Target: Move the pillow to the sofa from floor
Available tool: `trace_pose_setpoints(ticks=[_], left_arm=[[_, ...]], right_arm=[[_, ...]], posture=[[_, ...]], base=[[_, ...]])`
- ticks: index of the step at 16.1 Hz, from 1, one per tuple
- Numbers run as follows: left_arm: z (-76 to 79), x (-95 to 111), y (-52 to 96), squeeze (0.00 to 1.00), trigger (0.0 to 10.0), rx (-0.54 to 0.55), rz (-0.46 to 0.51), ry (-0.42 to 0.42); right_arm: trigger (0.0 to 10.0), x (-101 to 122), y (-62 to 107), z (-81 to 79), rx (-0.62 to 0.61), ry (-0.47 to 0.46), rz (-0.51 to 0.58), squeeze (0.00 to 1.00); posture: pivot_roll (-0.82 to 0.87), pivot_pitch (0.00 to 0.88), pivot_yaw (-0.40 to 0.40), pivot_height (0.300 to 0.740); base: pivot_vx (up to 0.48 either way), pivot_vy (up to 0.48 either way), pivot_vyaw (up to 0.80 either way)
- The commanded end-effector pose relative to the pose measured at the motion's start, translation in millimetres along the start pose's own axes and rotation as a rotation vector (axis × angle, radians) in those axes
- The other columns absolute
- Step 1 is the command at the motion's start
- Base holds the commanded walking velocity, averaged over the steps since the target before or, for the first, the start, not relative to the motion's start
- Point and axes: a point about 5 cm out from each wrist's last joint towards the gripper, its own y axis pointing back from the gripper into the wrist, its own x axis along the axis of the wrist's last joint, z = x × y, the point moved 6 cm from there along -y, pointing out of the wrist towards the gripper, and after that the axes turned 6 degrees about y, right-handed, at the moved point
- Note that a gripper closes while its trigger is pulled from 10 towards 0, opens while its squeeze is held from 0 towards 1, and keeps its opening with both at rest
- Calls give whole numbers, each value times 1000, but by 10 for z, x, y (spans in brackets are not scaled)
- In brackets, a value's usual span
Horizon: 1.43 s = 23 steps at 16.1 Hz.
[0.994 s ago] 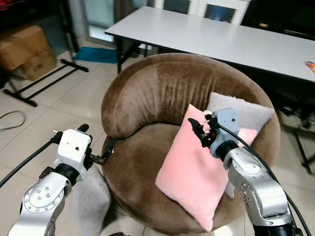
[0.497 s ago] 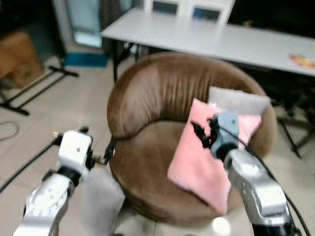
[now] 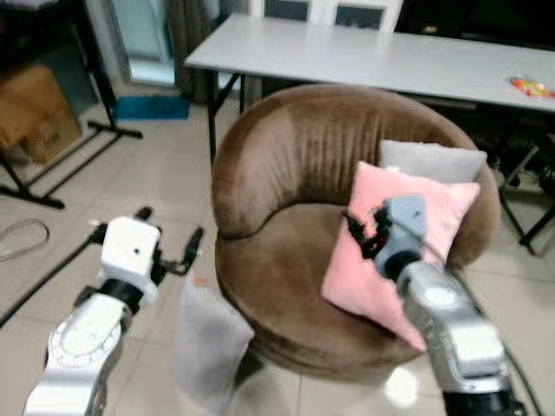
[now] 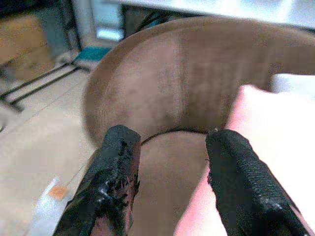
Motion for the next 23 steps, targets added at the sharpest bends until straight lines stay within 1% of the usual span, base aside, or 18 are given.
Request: trace_pose_setpoints(ticks=[1, 4, 8, 11, 12, 14, 15, 19, 23], left_arm=[[1, -17, -4, 0, 10000, 8, -4, -7], [10, -6, -7, 0, 10000, 3, 3, -6], [20, -4, -22, 0, 10000, -2, 4, -1], [21, 2, -31, 0, 10000, -5, 6, -4], [19, -2, -36, 0, 10000, -1, 4, -16], [18, -3, -45, 0, 10000, 3, 6, -28], [10, -11, -51, 0, 10000, 5, 8, -38], [6, -66, -31, 0, 10000, 2, -8, -45], [38, -96, -26, 0, 10000, -17, -21, -30]], right_arm=[[10000, 63, -17, 23, -6, 24, 18, 0], [10000, 32, -35, -26, 13, 11, 13, 0], [10000, 38, -53, -21, 8, 11, 16, 0], [10000, 29, -64, 11, -9, -2, 16, 0], [10000, 27, -67, 23, -16, 9, 15, 0], [10000, 36, -69, 42, -28, 28, 20, 0], [10000, 14, -75, 65, -39, 22, 11, 0], [10000, -43, -62, 132, -60, 13, 7, 0], [10000, -31, -83, 146, -61, 24, 13, 0]], posture=[[-76, 0, -63, 740], [-75, 0, -63, 740], [-75, 0, -63, 740], [-76, 0, -64, 740], [-77, 0, -64, 740], [-78, 0, -65, 740], [-79, 0, -66, 740], [-76, 0, -73, 705], [-77, 0, -76, 670]], base=[[0, 0, 800], [284, 0, 800], [308, 0, 800], [309, 0, 0], [251, 0, 0], [0, 0, 0], [0, 0, 0], [0, 0, 0], [0, 0, 0]])
